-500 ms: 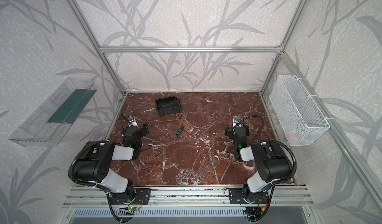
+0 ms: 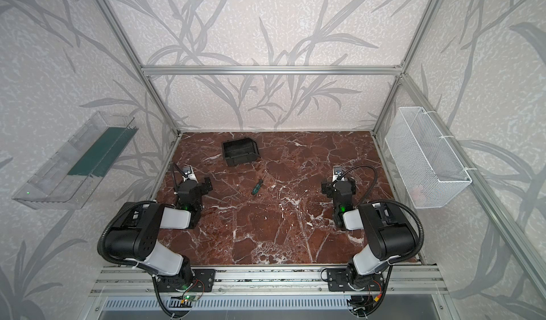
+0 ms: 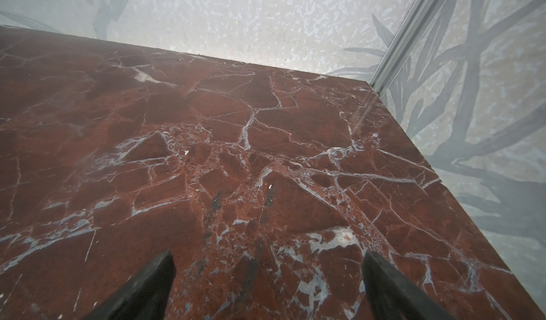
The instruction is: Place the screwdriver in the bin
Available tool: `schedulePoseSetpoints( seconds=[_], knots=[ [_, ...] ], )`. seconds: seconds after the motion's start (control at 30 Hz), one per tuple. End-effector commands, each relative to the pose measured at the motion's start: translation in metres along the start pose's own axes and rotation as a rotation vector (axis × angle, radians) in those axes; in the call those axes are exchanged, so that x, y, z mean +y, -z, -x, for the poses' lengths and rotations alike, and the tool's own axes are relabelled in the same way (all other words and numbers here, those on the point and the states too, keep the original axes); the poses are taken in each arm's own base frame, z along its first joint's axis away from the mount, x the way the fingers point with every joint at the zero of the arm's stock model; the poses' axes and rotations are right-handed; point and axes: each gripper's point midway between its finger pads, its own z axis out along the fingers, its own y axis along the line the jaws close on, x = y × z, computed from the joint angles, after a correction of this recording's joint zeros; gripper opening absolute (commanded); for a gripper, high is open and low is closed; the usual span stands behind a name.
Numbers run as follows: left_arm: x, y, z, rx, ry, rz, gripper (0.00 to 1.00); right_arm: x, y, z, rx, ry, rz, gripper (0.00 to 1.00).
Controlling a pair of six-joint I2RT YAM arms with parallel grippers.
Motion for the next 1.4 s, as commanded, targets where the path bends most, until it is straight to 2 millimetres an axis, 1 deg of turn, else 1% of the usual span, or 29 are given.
schedulePoseSetpoints(
  seconds=[0.0,0.37,0.47,0.53,0.57,0.63,0.73,0.77,0.8,0.87,0.9,0.97,1.03,1.07,1.1,1.13,1.17,1.2,1.23,1.27,1.3,1.37],
  knots=[
    [0.002,-0.004,0.010,-0.028,0.007,0.016,0.99,-0.002,-0.004,0.014,-0.044,-0.008,-0.018,0.99],
    [0.002,-0.003,0.010,-0.030,0.007,0.016,0.99,-0.002,-0.004,0.013,-0.043,-0.008,-0.017,0.99],
    [0.002,0.003,0.019,-0.040,-0.007,0.016,0.99,-0.003,-0.001,0.016,-0.061,-0.006,-0.026,0.99],
    [0.008,0.010,0.031,-0.030,-0.013,0.051,0.99,-0.002,0.005,0.020,-0.065,0.001,-0.032,0.99],
    [0.010,0.012,0.034,-0.017,-0.018,0.056,0.99,-0.002,0.007,0.020,-0.068,0.001,-0.024,0.99],
    [0.004,0.019,0.036,0.008,-0.057,0.018,0.99,0.000,0.012,0.020,-0.077,0.002,-0.007,0.99],
    [-0.003,0.033,0.047,-0.035,-0.100,0.029,0.99,0.001,0.015,0.023,-0.103,0.007,0.000,0.99],
    [-0.007,0.038,0.053,-0.057,-0.111,0.033,0.99,0.002,0.018,0.032,-0.145,0.020,-0.011,0.99],
    [-0.011,0.044,0.060,-0.084,-0.122,0.039,0.99,0.000,0.024,0.041,-0.144,0.051,-0.064,0.99],
    [-0.019,0.055,0.072,-0.120,-0.119,0.044,0.99,0.013,0.033,0.068,-0.135,0.111,-0.013,0.99],
    [-0.024,0.059,0.077,-0.128,-0.096,0.031,0.99,0.016,0.039,0.082,-0.114,0.107,0.015,0.99],
    [-0.035,0.064,0.081,-0.120,-0.042,-0.005,0.99,0.015,0.049,0.111,-0.062,0.004,0.049,0.99],
    [-0.044,0.065,0.086,-0.088,0.047,-0.044,0.99,0.017,0.060,0.127,0.029,-0.115,0.093,0.99],
    [-0.050,0.065,0.087,-0.066,0.072,-0.068,0.99,0.019,0.063,0.133,0.044,-0.167,0.115,0.99],
    [-0.056,0.066,0.088,-0.037,0.094,-0.094,0.99,0.023,0.066,0.138,0.052,-0.232,0.145,0.99],
    [-0.063,0.066,0.090,-0.012,0.109,-0.118,0.99,0.025,0.070,0.139,0.070,-0.311,0.163,0.99],
    [-0.068,0.066,0.091,0.013,0.117,-0.139,0.99,0.027,0.073,0.135,0.096,-0.382,0.177,0.99],
    [-0.075,0.067,0.092,0.036,0.127,-0.164,0.99,0.034,0.076,0.132,0.108,-0.448,0.222,0.99],
    [-0.082,0.067,0.092,0.061,0.139,-0.192,0.99,0.048,0.078,0.137,0.074,-0.463,0.314,0.99],
    [-0.088,0.067,0.091,0.084,0.151,-0.219,0.99,0.062,0.079,0.139,0.035,-0.441,0.405,0.99],
    [-0.095,0.067,0.088,0.119,0.160,-0.248,0.99,0.074,0.079,0.138,0.033,-0.450,0.466,0.99],
    [-0.105,0.068,0.083,0.169,0.186,-0.287,0.99,0.092,0.074,0.126,0.125,-0.449,0.468,0.99]
  ],
)
